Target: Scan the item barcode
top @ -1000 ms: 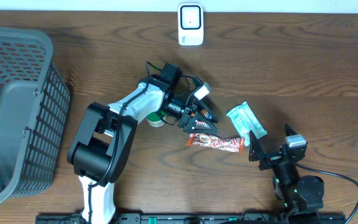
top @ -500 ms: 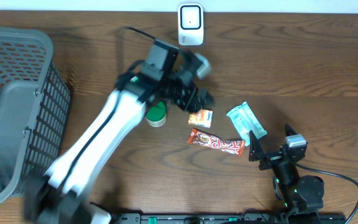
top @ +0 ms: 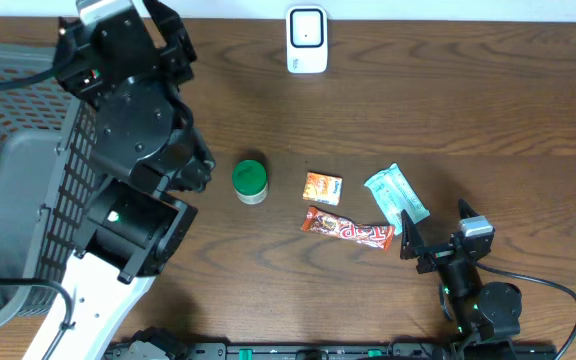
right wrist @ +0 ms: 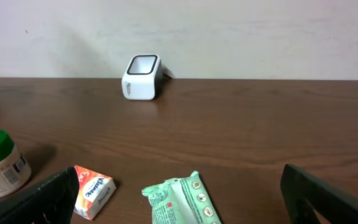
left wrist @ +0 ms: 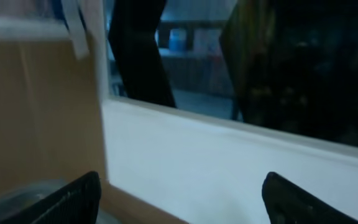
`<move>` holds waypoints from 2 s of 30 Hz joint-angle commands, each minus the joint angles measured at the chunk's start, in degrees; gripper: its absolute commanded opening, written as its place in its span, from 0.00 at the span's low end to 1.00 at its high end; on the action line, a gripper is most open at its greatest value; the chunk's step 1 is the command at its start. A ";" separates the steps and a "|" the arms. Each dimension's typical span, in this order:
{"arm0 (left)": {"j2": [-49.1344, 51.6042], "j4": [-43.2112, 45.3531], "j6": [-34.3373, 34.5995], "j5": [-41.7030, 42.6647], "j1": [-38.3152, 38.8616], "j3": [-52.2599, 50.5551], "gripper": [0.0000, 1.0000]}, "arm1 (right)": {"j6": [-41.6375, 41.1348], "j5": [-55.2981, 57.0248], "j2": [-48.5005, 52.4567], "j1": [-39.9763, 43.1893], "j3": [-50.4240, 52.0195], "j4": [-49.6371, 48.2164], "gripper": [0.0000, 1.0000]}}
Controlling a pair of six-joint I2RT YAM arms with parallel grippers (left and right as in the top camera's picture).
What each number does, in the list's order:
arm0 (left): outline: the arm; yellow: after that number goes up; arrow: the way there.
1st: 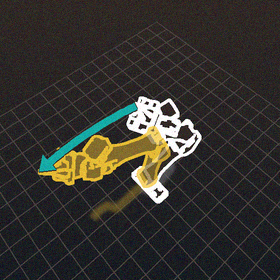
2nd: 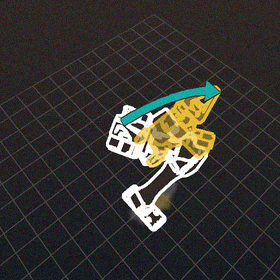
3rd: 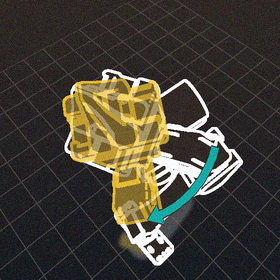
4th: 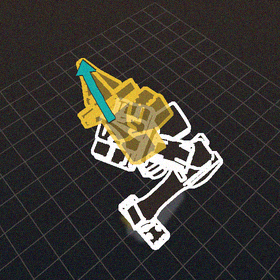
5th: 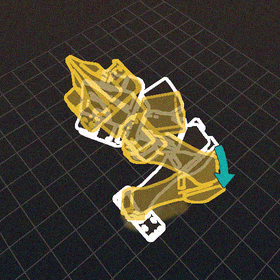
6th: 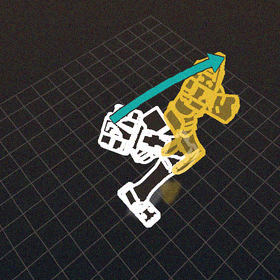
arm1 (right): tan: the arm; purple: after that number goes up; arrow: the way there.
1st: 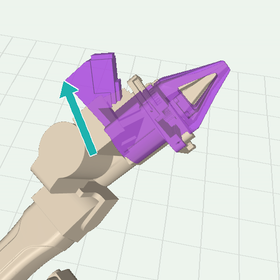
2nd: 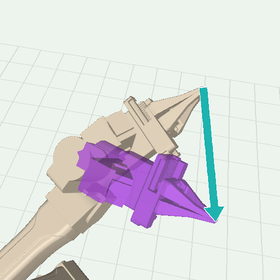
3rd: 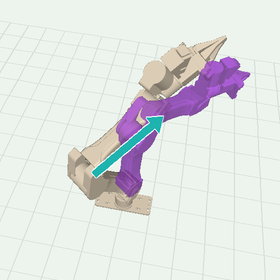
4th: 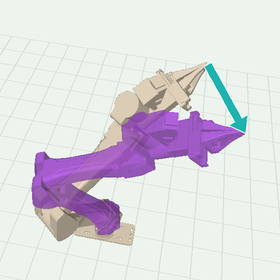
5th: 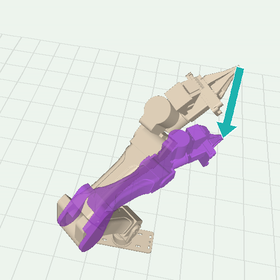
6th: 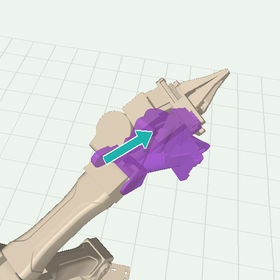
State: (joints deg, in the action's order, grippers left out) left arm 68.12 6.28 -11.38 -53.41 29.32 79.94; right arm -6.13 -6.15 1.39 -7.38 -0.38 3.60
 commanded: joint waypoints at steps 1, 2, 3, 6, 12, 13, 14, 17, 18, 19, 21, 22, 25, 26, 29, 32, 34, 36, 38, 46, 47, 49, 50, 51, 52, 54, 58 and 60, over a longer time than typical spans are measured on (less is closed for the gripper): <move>-0.63 0.37 -12.46 -3.26 -0.02 0.17 0.83 | -0.68 0.09 -0.22 -0.22 0.07 0.15 0.99; -0.98 -0.76 -12.59 -3.26 -0.04 0.17 0.84 | -0.68 0.07 -0.20 -0.22 0.07 0.13 0.99; -1.55 -3.13 -12.55 -3.17 -0.04 0.15 0.84 | -0.68 0.07 -0.22 -0.22 0.07 0.13 0.99; -4.44 -11.10 -9.84 3.04 -0.04 -0.26 0.84 | -0.68 0.07 -0.20 -0.22 0.07 0.15 0.99; -12.28 -25.97 -8.26 34.01 -0.42 -1.86 0.84 | -0.68 0.07 -0.20 -0.22 0.07 0.15 0.99; -13.62 -26.32 -8.26 38.01 -0.72 -2.45 0.84 | -0.68 0.07 -0.20 -0.22 0.07 0.15 0.99; -14.95 -26.45 -8.26 41.13 -1.11 -2.97 0.84 | -0.68 0.09 -0.20 -0.22 0.07 0.15 0.99; -19.04 -26.38 -8.24 44.44 -3.37 -3.78 0.84 | -0.68 0.09 -0.22 -0.22 0.07 0.15 0.99; -19.50 -26.34 -8.26 44.44 -3.89 -3.78 0.84 | -0.68 0.09 -0.22 -0.22 0.07 0.15 0.99; -20.41 -26.01 -8.24 44.46 -5.09 -3.78 0.84 | -0.68 0.07 -0.22 -0.22 0.07 0.15 0.99; -21.64 -25.92 -8.24 44.50 -7.26 -3.78 0.84 | -0.68 0.09 -0.20 -0.22 0.07 0.13 0.99; -22.36 -25.94 -8.24 45.48 -8.85 -3.80 0.84 | -0.68 0.09 -0.22 -0.22 0.07 0.13 0.99; -24.35 -25.99 -7.56 51.65 -13.22 -4.22 0.84 | -0.68 0.07 -0.20 -0.22 0.07 0.15 0.99; -25.27 -25.92 -6.47 54.86 -15.10 -4.66 0.84 | -0.68 0.07 -0.22 -0.22 0.07 0.13 0.99; -27.21 -25.40 -6.32 60.92 -19.15 -5.75 0.84 | -0.68 0.07 -0.20 -0.22 0.07 0.15 0.99; -28.96 -24.24 -6.29 61.99 -21.97 -5.95 0.84 | -0.66 0.31 -0.20 -0.22 0.07 0.15 0.99; -30.45 -22.43 -6.29 61.96 -22.25 -5.88 0.84 | -0.02 4.15 -0.22 -0.20 0.07 -2.36 0.99; -32.00 -21.86 -6.29 61.96 -22.25 -5.66 0.84 | -0.61 5.29 -0.22 -0.20 0.07 -5.46 0.99; -34.75 -24.06 -6.32 61.72 -22.25 -5.68 0.84 | -2.84 -1.33 -0.22 -0.20 0.07 -8.26 0.99; -41.00 -24.20 -6.32 61.75 -22.27 -5.86 0.84 | -15.30 -14.45 -0.17 -0.22 -4.61 3.15 0.99; -41.42 -24.20 -6.32 61.77 -22.29 -5.86 0.84 | -14.95 -14.78 0.11 -0.22 -8.04 8.00 0.99; -41.92 -24.20 -6.32 61.77 -22.29 -5.86 0.84 | -12.57 -14.69 1.49 -0.22 -13.27 13.42 0.99; -42.27 -24.20 -6.32 61.77 -22.29 -5.92 0.84 | -10.84 -14.25 4.07 -0.22 -17.79 17.03 0.99; -42.40 -24.17 -6.32 61.77 -22.29 -5.97 0.84 | -10.45 -13.79 5.57 -0.22 -19.80 18.82 0.99; -42.56 -24.15 -6.32 61.77 -22.29 -5.97 0.84 | -9.42 -13.46 8.33 -0.22 -22.86 21.84 0.99; -42.91 -23.98 -6.29 61.77 -22.29 -5.97 0.84 | -8.37 -12.28 14.08 -0.22 -28.30 28.15 0.99; -44.65 -23.98 -6.32 61.77 -22.29 -6.29 0.84 | -8.20 -18.78 29.88 -0.22 -39.82 39.26 1.00; -46.01 -23.96 -6.32 61.77 -22.29 -6.71 0.84 | -8.22 -26.05 34.75 -0.22 -42.64 39.12 0.99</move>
State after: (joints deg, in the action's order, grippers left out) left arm 24.40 -17.96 -18.00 7.64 7.27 73.89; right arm -15.44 -21.78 29.41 -7.38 -37.93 42.33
